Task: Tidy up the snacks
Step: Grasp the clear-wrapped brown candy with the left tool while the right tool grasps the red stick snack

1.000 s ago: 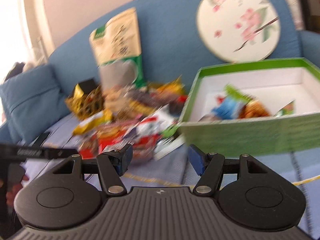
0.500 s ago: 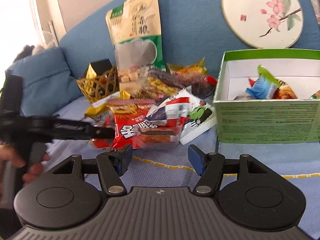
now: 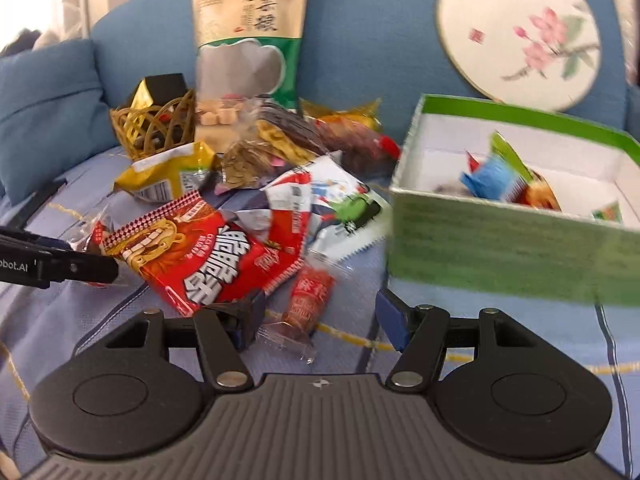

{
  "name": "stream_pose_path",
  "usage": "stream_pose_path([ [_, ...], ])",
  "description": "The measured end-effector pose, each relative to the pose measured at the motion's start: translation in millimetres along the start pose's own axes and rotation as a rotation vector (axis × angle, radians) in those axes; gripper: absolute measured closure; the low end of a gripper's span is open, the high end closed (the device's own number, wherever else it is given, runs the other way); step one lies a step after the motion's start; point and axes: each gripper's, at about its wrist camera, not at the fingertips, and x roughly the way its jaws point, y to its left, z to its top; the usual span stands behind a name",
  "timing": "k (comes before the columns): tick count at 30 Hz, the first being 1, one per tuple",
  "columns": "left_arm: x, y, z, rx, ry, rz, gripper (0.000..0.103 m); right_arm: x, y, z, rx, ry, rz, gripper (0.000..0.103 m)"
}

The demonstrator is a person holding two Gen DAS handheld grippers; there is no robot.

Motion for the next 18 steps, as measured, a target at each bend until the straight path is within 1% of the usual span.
stream_pose_path([
  [4,5.0,5.3,2.9,-0.032,-0.008,0.022,0.000,-1.5,5.2,1.6,-0.015,-0.032,0.022,0.002],
  [8,12.5,5.0,5.9,-0.016,-0.004,0.033,0.001,3.3,15.2,-1.2,-0.078,-0.015,0.013,0.005],
  [9,14.0,4.3,6.9,-0.012,-0.001,0.030,0.009,4.4,17.2,-1.4,-0.092,-0.013,0.009,0.005],
  [10,14.3,3.9,7.2,-0.008,0.000,0.025,0.012,4.2,18.1,-1.2,-0.096,-0.016,0.010,0.008],
  [11,15.0,3.3,7.8,-0.003,0.001,0.021,0.017,3.5,18.4,-0.6,-0.096,-0.024,0.015,0.013],
  [12,15.9,2.6,7.4,0.000,0.002,0.022,0.019,3.4,18.3,0.1,-0.092,-0.032,0.018,0.014],
  [14,19.1,1.0,7.2,0.007,-0.003,0.031,0.019,6.0,17.1,2.1,-0.078,-0.032,0.012,0.015],
  [15,20.4,0.4,7.2,0.013,-0.006,0.037,0.020,8.5,16.0,2.7,-0.071,-0.025,0.009,0.019],
  [16,21.2,-0.2,7.2,0.022,-0.010,0.038,0.022,12.1,14.9,2.9,-0.064,-0.008,0.012,0.048],
  [17,21.0,-1.0,7.2,0.030,-0.012,0.039,0.026,16.6,13.1,3.0,-0.052,0.024,0.011,0.070],
  [18,19.9,-0.6,7.4,0.031,-0.014,0.029,0.036,17.4,10.7,2.5,-0.035,0.031,0.015,0.070],
])
